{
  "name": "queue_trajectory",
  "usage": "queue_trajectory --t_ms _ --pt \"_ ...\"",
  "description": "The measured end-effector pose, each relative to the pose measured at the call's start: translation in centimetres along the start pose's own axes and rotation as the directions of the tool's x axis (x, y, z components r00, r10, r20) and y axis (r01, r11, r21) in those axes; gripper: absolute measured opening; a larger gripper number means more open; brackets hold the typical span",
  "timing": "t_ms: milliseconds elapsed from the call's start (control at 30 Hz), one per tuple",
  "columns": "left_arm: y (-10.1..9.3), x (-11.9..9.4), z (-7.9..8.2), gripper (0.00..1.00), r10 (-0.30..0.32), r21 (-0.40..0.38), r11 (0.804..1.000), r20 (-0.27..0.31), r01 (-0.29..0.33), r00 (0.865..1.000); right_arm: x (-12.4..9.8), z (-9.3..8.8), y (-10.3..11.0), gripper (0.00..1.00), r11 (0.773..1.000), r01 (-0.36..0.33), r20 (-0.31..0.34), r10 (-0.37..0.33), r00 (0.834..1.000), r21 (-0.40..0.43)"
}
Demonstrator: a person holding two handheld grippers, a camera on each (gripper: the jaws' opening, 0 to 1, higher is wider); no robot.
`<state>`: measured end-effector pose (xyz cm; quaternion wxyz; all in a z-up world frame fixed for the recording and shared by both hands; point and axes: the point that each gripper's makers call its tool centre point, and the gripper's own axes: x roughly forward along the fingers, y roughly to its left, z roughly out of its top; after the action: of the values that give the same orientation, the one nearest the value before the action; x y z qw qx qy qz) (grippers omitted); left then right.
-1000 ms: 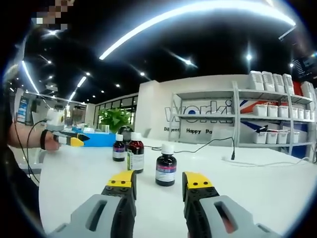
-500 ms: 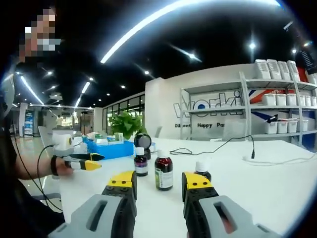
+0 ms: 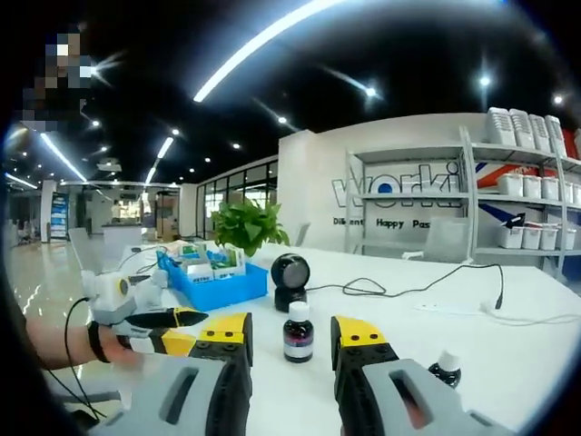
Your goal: Rotate the medicine bottle to make it face forward pick up the medicine bottle inspect the drug traceability code place the medicine on the table
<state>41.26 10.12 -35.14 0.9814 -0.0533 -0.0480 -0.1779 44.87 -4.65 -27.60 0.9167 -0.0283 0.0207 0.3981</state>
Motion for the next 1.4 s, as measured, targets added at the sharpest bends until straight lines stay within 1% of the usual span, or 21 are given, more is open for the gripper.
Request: queue_trajectory --t_ms 67,133,167,233,400,500,533,633,733,833,867,900,933,967,1033,1100,1167,1200,1233,1333,1400 --pt "-0.1 0.1 -0.1 0.39 -0.005 0.013 1.000 -0.008 0.006 1.000 0.8 -0.2 0.3 0.30 1.000 0.007 -0.006 -0.007 1.000 0.002" --pt "-0.5 0.1 -0.4 0.39 -0.017 0.022 1.000 -0.023 0.017 1.000 2.4 -0.7 0.8 0.30 0.999 0.045 -0.026 -0.045 0.999 -0.004" --pt "-0.6 0.2 -0.5 0.39 -0.023 0.024 0.999 -0.029 0.023 0.999 3.1 -0.7 0.7 0.30 0.998 0.061 -0.021 -0.061 0.998 -0.006" --pt "-1.3 0.2 -0.9 0.39 -0.035 0.053 0.998 -0.049 0.037 0.998 4.8 -1.3 0.4 0.30 0.993 0.117 -0.043 -0.116 0.992 0.017" --pt "-2.0 0.3 -1.4 0.39 -0.048 0.102 0.993 -0.080 0.057 0.996 7.4 -2.8 1.1 0.29 0.985 0.168 -0.065 -0.166 0.984 0.028" --pt "-1.9 0.2 -1.3 0.40 -0.055 0.098 0.993 -0.075 0.062 0.996 8.1 -3.5 1.0 0.29 0.976 0.213 -0.062 -0.210 0.976 0.042" --pt "-1.9 0.2 -1.1 0.40 -0.058 0.084 0.994 -0.068 0.064 0.996 8.6 -3.9 1.0 0.29 0.972 0.231 -0.059 -0.228 0.972 0.051" --pt "-1.4 0.1 -0.9 0.40 -0.051 0.039 0.998 -0.057 0.054 0.997 9.4 -4.8 1.0 0.31 0.964 0.264 -0.060 -0.262 0.963 0.028" --pt "-1.8 0.1 -1.0 0.40 -0.055 0.039 0.998 -0.058 0.057 0.997 10.5 -5.5 0.9 0.34 0.956 0.292 -0.052 -0.291 0.955 0.003" --pt "-1.5 0.1 -1.0 0.40 -0.047 0.052 0.997 -0.060 0.050 0.997 11.6 -6.4 0.5 0.34 0.950 0.311 -0.063 -0.309 0.949 0.013" --pt "-1.4 0.1 -1.0 0.40 -0.045 0.049 0.998 -0.058 0.047 0.997 11.9 -6.8 0.5 0.35 0.947 0.320 -0.074 -0.319 0.945 0.002" --pt "-1.3 0.1 -0.9 0.40 -0.037 0.042 0.998 -0.052 0.039 0.998 12.0 -6.9 0.2 0.36 0.941 0.334 -0.072 -0.337 0.939 -0.051" --pt "-1.0 0.0 -0.8 0.40 -0.026 0.034 0.999 -0.047 0.027 0.999 12.1 -6.6 0.2 0.35 0.936 0.342 -0.050 -0.347 0.937 -0.086" --pt "-0.5 0.0 -0.6 0.41 -0.013 0.017 1.000 -0.036 0.013 0.999 12.1 -6.6 0.3 0.35 0.933 0.350 -0.037 -0.354 0.934 -0.083" --pt "0.1 -0.1 -0.4 0.41 0.002 -0.008 1.000 -0.025 -0.002 1.000 12.4 -7.1 0.2 0.35 0.935 0.352 -0.054 -0.354 0.934 -0.052" --pt "0.0 -0.2 -0.3 0.41 0.007 -0.018 1.000 -0.020 -0.008 1.000 13.1 -7.8 0.1 0.35 0.934 0.357 -0.072 -0.358 0.931 -0.037" --pt "-0.1 -0.2 -0.4 0.41 0.009 -0.018 1.000 -0.022 -0.009 1.000 13.7 -8.5 -0.1 0.37 0.929 0.367 -0.087 -0.370 0.925 -0.046" --pt "-0.2 -0.2 -0.4 0.41 0.007 -0.013 1.000 -0.024 -0.008 1.000 13.9 -9.1 -0.2 0.37 0.926 0.375 -0.111 -0.378 0.919 -0.049" --pt "-0.3 -0.2 -0.5 0.41 0.005 0.000 1.000 -0.030 -0.005 1.000 14.0 -9.2 -0.1 0.37 0.927 0.375 -0.115 -0.375 0.920 -0.025" --pt "-0.5 -0.2 -0.6 0.41 0.000 0.012 1.000 -0.036 0.001 0.999 14.1 -9.3 -0.1 0.37 0.921 0.387 -0.103 -0.389 0.915 -0.039" --pt "-0.3 -0.1 -0.6 0.41 0.001 -0.003 1.000 -0.032 -0.002 0.999 14.1 -9.5 -0.4 0.35 0.918 0.395 -0.105 -0.397 0.912 -0.043"
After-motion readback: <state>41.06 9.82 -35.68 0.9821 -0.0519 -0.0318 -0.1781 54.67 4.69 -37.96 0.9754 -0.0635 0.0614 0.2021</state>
